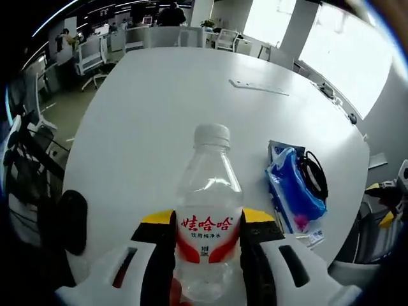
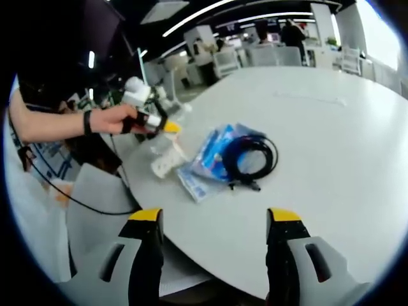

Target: Arrange the tabletop items into an orderly group along one side of the table until the central work area is clear of visible clutter.

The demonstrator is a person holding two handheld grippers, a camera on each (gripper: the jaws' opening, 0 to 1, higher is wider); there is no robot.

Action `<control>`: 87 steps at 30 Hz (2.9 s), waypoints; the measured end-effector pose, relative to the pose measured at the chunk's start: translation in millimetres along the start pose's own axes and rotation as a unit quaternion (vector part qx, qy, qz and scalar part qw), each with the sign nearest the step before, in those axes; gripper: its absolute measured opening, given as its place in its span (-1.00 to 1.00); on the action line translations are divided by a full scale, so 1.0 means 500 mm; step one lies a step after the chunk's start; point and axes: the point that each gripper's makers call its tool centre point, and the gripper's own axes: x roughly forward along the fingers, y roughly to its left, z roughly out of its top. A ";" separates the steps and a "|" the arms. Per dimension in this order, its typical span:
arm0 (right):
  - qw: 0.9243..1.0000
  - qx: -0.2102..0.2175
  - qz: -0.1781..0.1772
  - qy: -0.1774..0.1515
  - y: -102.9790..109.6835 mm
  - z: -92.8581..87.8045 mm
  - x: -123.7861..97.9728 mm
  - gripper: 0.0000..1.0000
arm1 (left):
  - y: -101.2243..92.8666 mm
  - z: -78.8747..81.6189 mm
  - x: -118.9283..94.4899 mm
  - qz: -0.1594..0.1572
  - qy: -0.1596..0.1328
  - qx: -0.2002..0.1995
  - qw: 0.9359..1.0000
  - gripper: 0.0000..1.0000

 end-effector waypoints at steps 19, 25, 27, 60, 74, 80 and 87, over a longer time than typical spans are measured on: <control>1.000 -0.005 0.007 -0.007 0.007 0.005 0.003 0.27 | 0.002 -0.019 -0.064 0.018 -0.032 0.007 0.999 -0.25; 1.000 -0.004 0.007 -0.008 0.006 0.005 0.002 0.26 | 0.003 -0.025 -0.078 0.023 -0.037 0.007 0.999 -0.26; 1.000 -0.005 0.007 -0.009 0.006 0.005 0.002 0.26 | 0.003 -0.027 -0.083 0.025 -0.039 0.007 0.999 -0.26; 1.000 -0.009 0.012 -0.008 0.016 -0.005 -0.001 0.26 | 0.006 -0.108 -0.158 0.066 -0.077 0.035 0.994 -0.26; 1.000 -0.008 0.012 -0.011 0.023 -0.006 -0.003 0.25 | 0.020 -0.112 -0.155 0.101 -0.104 0.037 0.989 -0.26; 1.000 -0.006 0.010 -0.011 0.020 -0.009 -0.006 0.25 | 0.025 -0.106 -0.148 0.102 -0.107 0.031 0.988 -0.27; 1.000 -0.002 0.005 -0.010 0.014 -0.012 -0.010 0.24 | 0.031 -0.084 -0.135 0.111 -0.118 0.030 0.986 -0.27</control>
